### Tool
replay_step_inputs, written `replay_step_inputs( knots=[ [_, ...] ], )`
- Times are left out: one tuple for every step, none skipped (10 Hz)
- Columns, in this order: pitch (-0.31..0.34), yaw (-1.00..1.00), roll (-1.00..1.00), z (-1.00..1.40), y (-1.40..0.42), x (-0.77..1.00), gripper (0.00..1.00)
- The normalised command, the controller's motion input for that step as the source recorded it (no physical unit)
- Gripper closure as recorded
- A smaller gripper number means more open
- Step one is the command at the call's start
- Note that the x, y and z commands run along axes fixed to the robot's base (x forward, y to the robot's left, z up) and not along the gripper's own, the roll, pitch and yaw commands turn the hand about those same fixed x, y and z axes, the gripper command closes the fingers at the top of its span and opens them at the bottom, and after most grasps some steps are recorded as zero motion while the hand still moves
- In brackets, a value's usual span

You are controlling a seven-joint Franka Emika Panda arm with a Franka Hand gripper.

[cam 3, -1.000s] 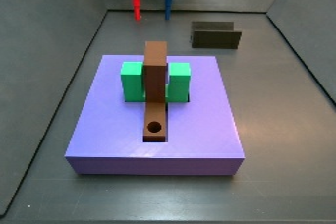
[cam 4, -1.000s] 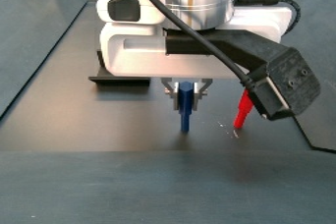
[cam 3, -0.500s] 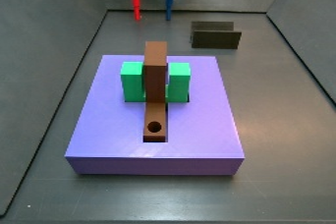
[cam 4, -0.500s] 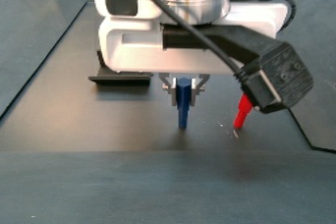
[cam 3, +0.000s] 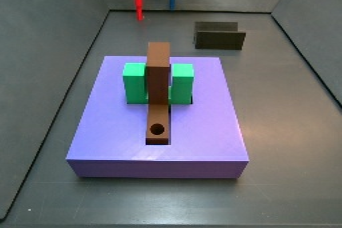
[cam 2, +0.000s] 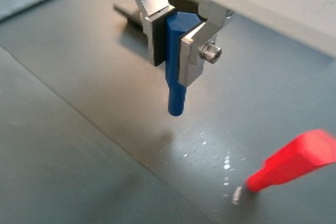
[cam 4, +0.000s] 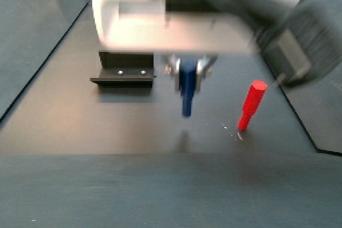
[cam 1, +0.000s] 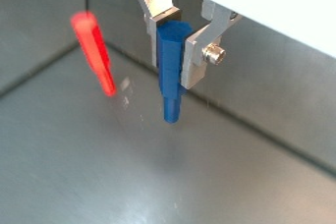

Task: Pick up the blue object. Move up. Move to above the board. Insert the blue object.
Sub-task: Move up, then move to above the board.

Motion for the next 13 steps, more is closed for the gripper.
replay_step_inputs(
  knots=[
    [0.005, 0.03, 0.07, 0.22, -0.02, -0.02, 1.0],
    [0.0, 0.0, 0.0, 1.4, 0.0, 0.0, 1.0],
    [0.029, -0.01, -0.03, 1.4, 0.0, -0.03, 1.0],
    [0.046, 0.0, -0.02, 1.4, -0.01, -0.04, 1.0],
    [0.042, 0.0, -0.01, 1.4, 0.0, 0.02, 1.0],
    [0.061, -0.01, -0.02, 1.4, 0.02, 0.05, 1.0],
    [0.103, 0.0, 0.0, 0.51, 0.01, 0.02, 1.0],
    [0.089, 0.0, 0.0, 0.22, 0.0, 0.02, 1.0],
    [0.192, 0.3, 0.17, 0.12, -1.4, -0.05, 1.0],
    [0.169, 0.28, 0.17, 0.13, -1.4, -0.06, 1.0],
    [0.088, 0.2, 0.2, 0.13, -1.4, -0.07, 1.0],
    [0.01, 0.08, 0.1, 0.12, -1.4, -0.08, 1.0],
    [0.004, 0.03, 0.07, 0.13, -1.4, -0.07, 1.0]
  ],
)
